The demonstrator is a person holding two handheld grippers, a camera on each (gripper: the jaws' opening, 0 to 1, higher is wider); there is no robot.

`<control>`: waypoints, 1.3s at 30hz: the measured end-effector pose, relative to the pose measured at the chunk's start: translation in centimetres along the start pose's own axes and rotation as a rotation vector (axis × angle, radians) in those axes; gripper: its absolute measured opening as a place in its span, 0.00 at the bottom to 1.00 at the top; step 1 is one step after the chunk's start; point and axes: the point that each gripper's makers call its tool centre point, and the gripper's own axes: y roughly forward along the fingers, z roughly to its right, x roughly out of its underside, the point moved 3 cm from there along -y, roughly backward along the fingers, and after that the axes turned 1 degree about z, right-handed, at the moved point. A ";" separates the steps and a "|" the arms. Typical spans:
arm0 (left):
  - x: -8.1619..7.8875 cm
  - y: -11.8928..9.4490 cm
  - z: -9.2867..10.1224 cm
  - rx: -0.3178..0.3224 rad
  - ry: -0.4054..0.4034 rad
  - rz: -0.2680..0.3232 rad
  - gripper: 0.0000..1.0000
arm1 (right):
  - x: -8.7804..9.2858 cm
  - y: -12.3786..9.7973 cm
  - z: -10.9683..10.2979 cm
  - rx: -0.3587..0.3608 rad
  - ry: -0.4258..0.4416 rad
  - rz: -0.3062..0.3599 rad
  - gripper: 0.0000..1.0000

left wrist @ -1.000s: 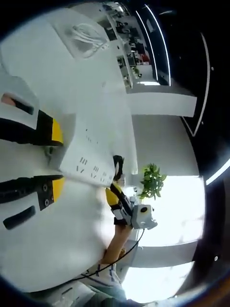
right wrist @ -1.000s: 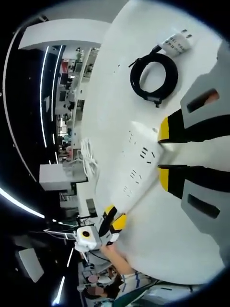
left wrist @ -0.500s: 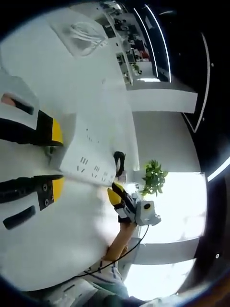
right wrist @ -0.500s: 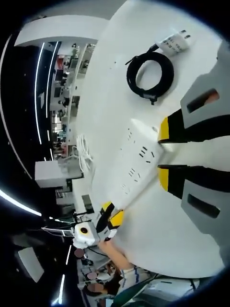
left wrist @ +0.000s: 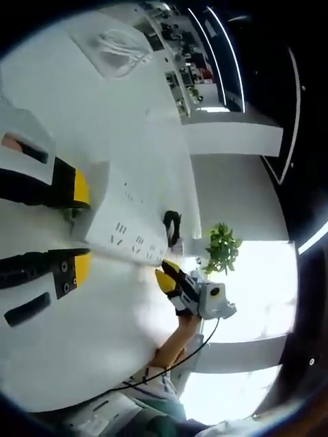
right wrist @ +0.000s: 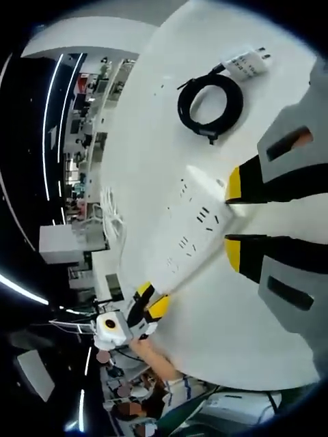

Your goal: Straighten the power strip on the desk, plug the charger into it

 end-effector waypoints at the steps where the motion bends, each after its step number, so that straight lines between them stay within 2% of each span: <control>1: 0.0 0.0 0.0 0.001 0.001 -0.001 0.23 | 0.0 0.0 0.0 -0.002 -0.002 -0.002 0.17; 19: 0.1 -0.2 0.6 0.049 -0.001 -0.011 0.22 | 0.4 -0.9 -0.7 -0.058 -0.007 -0.043 0.16; 39: 0.3 -0.1 1.4 0.073 0.011 -0.020 0.21 | 0.9 -1.7 -1.4 -0.086 -0.077 -0.095 0.16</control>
